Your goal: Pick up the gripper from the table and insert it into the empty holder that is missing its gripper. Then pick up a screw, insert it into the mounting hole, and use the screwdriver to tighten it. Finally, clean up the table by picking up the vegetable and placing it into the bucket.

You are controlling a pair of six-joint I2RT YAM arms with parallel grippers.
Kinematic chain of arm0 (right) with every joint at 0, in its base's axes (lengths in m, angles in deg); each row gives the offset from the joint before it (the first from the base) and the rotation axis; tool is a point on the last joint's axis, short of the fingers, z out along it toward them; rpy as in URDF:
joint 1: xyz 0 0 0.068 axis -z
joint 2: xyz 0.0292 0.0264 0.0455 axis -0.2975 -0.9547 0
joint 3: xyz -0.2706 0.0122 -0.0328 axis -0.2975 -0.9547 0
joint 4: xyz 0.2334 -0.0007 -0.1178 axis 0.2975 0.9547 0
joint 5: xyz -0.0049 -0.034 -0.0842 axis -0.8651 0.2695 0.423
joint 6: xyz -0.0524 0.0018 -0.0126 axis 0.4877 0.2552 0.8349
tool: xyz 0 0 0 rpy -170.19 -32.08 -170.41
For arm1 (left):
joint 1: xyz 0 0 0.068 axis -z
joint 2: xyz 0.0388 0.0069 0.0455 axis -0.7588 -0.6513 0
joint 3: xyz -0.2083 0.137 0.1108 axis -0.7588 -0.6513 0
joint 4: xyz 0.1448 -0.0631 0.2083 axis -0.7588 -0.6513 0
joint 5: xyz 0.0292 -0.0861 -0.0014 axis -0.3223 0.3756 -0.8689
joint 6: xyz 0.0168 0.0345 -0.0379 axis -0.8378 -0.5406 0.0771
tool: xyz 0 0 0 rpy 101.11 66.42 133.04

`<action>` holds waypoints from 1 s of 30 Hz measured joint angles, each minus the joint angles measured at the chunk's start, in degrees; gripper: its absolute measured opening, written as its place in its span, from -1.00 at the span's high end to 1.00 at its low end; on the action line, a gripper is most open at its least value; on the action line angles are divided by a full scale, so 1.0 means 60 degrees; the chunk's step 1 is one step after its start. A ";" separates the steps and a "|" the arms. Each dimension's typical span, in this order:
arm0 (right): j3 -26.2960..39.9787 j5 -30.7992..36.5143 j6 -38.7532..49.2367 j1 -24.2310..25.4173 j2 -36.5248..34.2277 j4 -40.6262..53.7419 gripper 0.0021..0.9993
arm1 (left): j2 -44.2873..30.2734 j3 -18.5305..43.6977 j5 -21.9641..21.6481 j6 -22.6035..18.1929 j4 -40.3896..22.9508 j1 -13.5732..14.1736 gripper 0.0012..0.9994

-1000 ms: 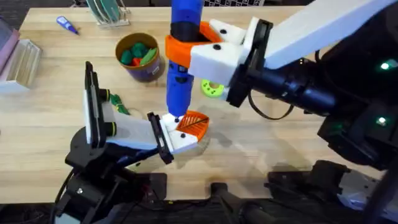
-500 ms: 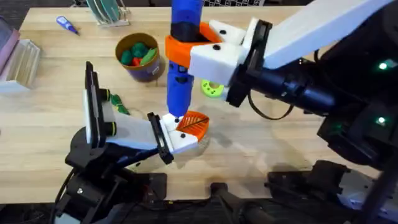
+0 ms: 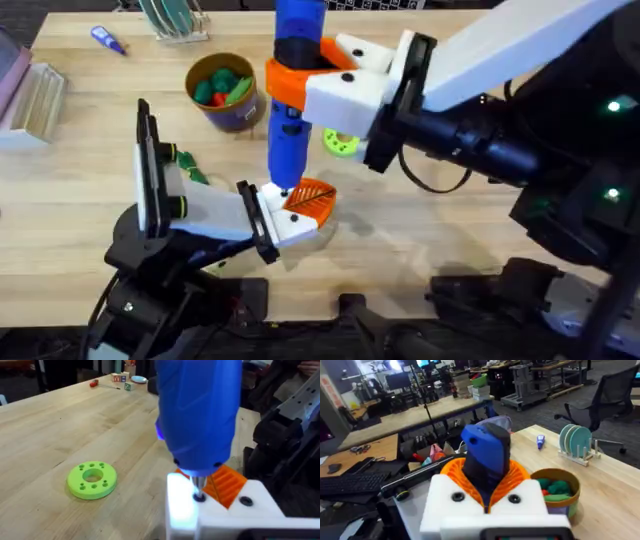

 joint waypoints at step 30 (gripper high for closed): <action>-0.0022 0.3432 0.8573 0.5050 -0.2402 0.1134 0.96 | 0.0000 0.0000 -0.0025 -0.0007 0.0004 0.0000 0.99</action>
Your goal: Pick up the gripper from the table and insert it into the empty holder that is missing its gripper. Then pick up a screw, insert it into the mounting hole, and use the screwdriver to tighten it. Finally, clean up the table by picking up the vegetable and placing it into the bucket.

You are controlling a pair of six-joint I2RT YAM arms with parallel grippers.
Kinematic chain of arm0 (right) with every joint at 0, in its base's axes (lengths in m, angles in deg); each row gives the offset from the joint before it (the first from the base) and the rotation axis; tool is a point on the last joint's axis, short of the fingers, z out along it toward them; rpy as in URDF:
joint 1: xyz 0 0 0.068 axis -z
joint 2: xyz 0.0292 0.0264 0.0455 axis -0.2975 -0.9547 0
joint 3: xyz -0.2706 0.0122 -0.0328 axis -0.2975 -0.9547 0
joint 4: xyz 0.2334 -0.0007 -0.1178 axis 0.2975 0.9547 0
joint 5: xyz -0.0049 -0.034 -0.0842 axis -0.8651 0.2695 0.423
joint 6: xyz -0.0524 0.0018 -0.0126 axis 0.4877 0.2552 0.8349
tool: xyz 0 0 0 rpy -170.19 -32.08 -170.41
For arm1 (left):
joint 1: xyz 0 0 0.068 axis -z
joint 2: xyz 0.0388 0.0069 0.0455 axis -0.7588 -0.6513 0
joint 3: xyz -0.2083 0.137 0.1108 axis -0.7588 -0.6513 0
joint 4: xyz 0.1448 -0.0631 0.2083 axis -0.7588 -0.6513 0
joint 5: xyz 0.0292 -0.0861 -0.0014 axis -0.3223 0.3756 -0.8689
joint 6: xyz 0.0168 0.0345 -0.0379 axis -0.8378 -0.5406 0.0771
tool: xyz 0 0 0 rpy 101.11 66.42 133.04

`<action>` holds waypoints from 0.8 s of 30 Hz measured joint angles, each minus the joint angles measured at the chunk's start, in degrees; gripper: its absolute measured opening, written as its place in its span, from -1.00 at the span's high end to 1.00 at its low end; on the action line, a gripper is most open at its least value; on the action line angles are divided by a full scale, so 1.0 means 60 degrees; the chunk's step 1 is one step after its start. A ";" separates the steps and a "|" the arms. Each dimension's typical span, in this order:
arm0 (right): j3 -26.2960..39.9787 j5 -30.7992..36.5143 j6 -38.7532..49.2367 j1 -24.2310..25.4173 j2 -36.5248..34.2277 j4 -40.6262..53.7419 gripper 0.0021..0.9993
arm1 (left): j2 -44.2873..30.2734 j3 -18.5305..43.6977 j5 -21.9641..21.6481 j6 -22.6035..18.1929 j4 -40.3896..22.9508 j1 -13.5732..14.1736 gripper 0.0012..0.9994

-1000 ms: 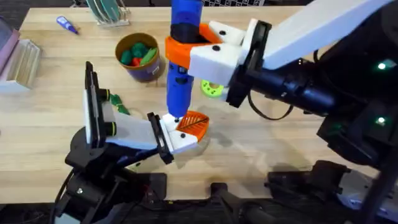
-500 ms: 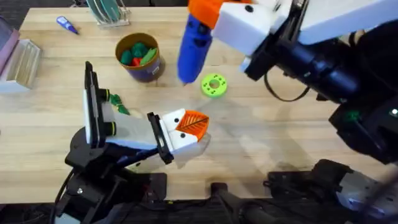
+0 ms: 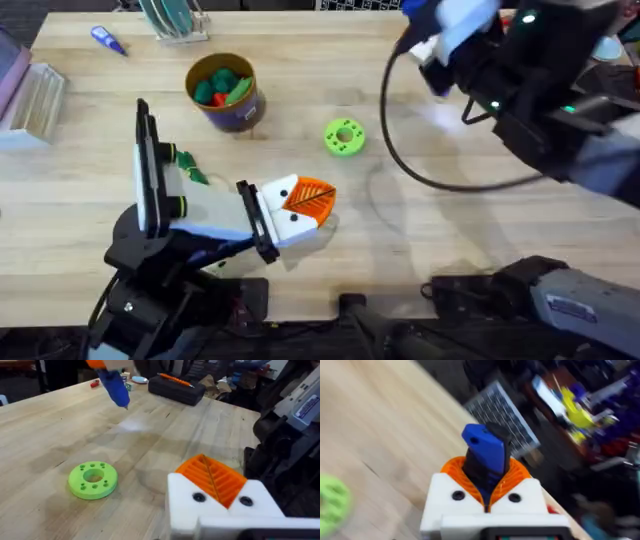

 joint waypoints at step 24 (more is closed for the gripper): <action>0.0004 0.1557 0.4684 0.0002 -0.3829 0.1000 0.61 | 0.0000 0.0000 0.0000 0.0000 0.0002 0.0000 0.99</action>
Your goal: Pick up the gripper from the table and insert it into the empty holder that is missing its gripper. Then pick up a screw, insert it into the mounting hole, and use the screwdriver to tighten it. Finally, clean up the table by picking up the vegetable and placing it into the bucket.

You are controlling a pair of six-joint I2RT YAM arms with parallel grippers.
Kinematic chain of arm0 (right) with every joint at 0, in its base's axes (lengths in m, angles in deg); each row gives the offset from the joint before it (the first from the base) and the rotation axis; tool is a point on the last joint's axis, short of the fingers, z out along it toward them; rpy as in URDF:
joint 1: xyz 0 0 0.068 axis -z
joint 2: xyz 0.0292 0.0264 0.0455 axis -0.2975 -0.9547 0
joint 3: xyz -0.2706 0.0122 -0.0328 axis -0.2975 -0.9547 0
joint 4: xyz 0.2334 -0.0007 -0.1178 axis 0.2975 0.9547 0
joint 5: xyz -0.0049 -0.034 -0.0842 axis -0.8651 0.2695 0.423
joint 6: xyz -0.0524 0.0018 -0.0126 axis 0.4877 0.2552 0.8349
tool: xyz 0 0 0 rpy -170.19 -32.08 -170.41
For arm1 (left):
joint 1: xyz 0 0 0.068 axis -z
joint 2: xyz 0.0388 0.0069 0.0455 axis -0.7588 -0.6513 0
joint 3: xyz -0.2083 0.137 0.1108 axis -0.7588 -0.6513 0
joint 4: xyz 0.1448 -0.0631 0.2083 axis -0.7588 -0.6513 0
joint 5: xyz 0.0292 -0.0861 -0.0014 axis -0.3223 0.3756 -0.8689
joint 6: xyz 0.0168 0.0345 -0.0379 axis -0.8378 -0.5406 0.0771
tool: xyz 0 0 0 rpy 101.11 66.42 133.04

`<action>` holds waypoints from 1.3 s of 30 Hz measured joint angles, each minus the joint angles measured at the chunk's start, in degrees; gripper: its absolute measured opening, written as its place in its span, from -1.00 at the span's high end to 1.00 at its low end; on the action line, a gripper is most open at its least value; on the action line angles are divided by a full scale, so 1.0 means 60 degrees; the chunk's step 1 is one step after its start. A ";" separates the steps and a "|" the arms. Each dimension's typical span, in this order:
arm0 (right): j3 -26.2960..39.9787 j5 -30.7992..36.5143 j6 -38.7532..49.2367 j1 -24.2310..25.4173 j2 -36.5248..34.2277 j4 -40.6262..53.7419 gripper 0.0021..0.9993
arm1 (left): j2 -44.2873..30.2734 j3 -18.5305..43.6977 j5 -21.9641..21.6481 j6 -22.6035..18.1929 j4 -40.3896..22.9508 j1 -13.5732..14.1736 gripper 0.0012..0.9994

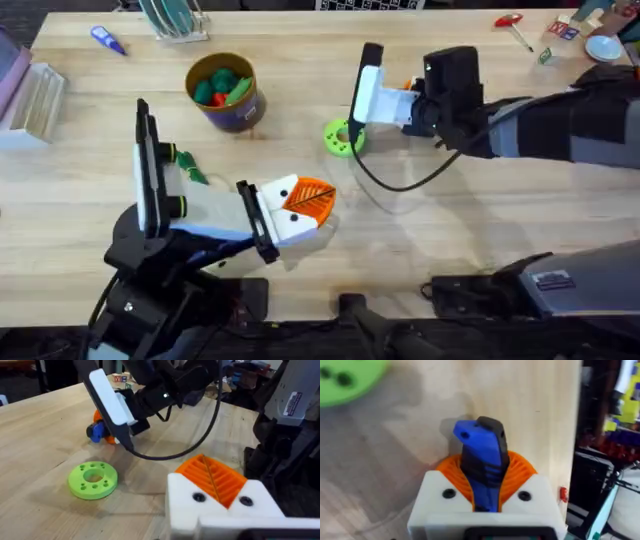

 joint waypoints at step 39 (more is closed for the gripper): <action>0.0171 0.0034 -0.6508 -0.0645 0.3430 0.2537 -0.92 | 0.0000 0.0000 -0.0004 -0.0046 0.0002 0.0000 0.31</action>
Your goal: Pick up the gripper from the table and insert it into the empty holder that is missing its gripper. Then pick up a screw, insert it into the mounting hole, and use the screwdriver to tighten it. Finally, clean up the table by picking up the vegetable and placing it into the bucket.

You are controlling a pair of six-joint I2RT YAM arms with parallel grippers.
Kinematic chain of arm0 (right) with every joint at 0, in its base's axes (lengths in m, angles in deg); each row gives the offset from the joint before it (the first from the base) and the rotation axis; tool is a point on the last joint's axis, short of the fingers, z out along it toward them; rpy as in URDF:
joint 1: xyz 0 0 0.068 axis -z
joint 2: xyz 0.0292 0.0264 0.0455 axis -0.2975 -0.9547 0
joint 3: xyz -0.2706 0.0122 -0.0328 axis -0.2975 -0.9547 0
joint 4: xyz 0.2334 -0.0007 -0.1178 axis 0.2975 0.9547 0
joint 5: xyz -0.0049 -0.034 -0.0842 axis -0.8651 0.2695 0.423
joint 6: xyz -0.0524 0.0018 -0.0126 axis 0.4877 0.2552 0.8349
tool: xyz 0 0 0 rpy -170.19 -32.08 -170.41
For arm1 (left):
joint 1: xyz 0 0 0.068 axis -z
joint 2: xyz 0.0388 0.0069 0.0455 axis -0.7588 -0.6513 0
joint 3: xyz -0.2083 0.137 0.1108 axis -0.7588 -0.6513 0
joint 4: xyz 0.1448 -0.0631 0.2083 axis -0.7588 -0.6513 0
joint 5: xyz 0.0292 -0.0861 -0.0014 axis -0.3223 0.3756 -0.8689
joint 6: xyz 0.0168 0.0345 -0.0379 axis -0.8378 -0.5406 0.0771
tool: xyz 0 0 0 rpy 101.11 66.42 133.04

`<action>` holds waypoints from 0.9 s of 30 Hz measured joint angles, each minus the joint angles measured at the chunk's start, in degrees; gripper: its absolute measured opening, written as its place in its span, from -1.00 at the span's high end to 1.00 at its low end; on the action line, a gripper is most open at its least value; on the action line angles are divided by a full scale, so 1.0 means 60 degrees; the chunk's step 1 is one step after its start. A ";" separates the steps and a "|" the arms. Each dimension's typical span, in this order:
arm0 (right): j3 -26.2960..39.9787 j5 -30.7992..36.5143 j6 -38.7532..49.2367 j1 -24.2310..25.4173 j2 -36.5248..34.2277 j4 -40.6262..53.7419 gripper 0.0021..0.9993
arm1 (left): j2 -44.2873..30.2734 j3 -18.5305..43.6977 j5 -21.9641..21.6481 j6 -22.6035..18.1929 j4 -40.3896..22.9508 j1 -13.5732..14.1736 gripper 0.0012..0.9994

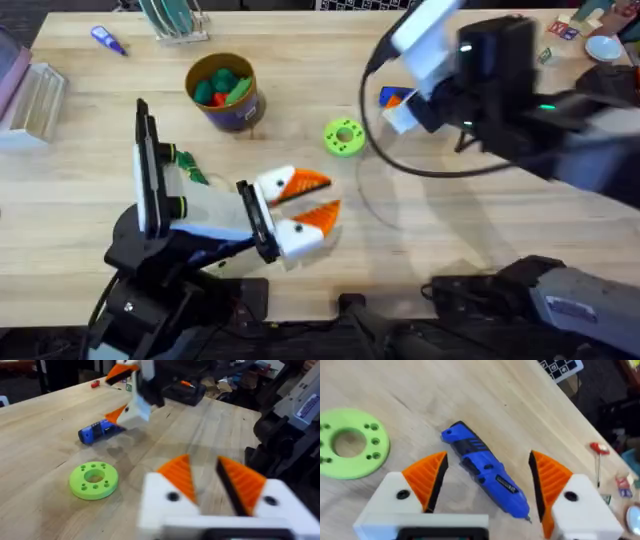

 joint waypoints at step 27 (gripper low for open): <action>-0.0004 -0.0004 -0.3140 -0.0215 0.4094 0.3589 -0.92 | -0.0681 0.2589 -0.3582 0.0488 -0.3306 0.0000 -0.97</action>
